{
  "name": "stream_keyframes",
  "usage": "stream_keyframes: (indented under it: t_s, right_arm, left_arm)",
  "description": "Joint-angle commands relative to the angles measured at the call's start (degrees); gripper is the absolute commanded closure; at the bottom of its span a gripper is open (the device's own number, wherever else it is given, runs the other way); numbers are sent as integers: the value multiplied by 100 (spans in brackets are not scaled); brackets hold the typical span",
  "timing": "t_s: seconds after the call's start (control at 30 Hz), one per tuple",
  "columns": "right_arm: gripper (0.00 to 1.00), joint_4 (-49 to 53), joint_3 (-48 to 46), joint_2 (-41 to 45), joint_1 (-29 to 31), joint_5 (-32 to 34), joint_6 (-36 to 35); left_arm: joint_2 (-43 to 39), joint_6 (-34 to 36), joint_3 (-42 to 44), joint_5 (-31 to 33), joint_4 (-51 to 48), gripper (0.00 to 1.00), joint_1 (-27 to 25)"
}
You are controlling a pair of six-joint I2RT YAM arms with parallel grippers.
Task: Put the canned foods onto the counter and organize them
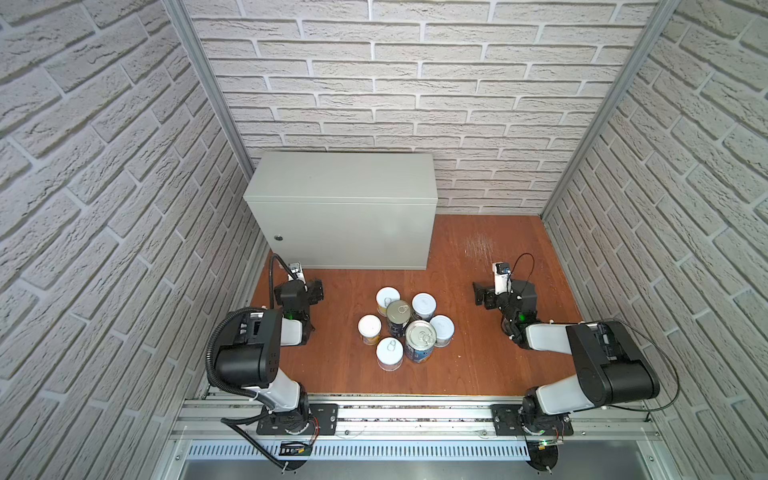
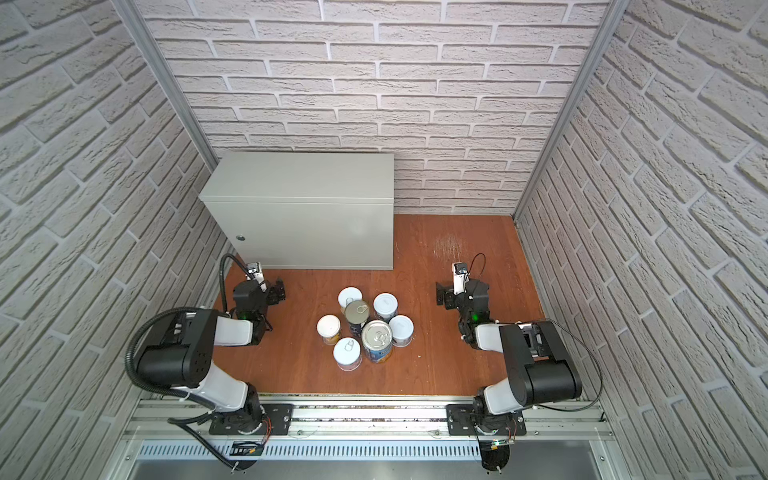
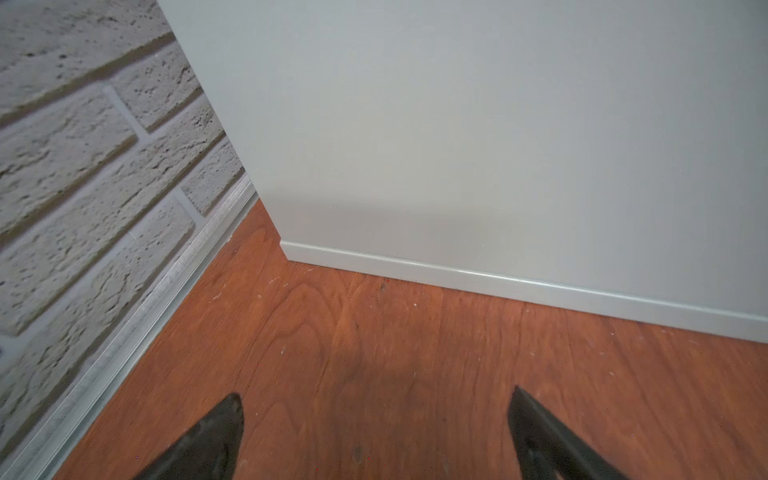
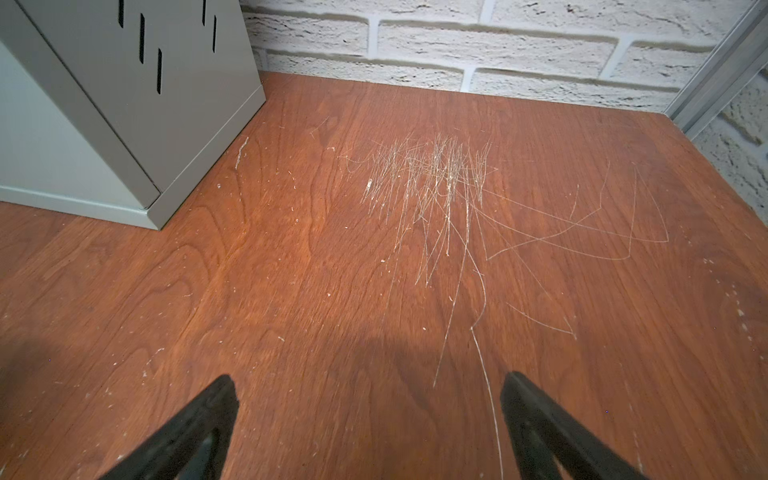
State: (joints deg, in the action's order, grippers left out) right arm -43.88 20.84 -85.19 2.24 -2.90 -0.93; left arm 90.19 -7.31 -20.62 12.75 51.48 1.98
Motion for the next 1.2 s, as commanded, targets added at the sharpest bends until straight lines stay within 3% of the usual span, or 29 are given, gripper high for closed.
stream_keyframes:
  t_s: [0.0, 1.17]
  right_arm:
    - [0, -139, 95, 90, -22, -71, -30]
    - [2, -7, 132, 401, -31, 85, 14]
  left_arm:
    - [4, -17, -31, 48, 374, 2, 45]
    - [-19, -3, -26, 161, 369, 2, 6]
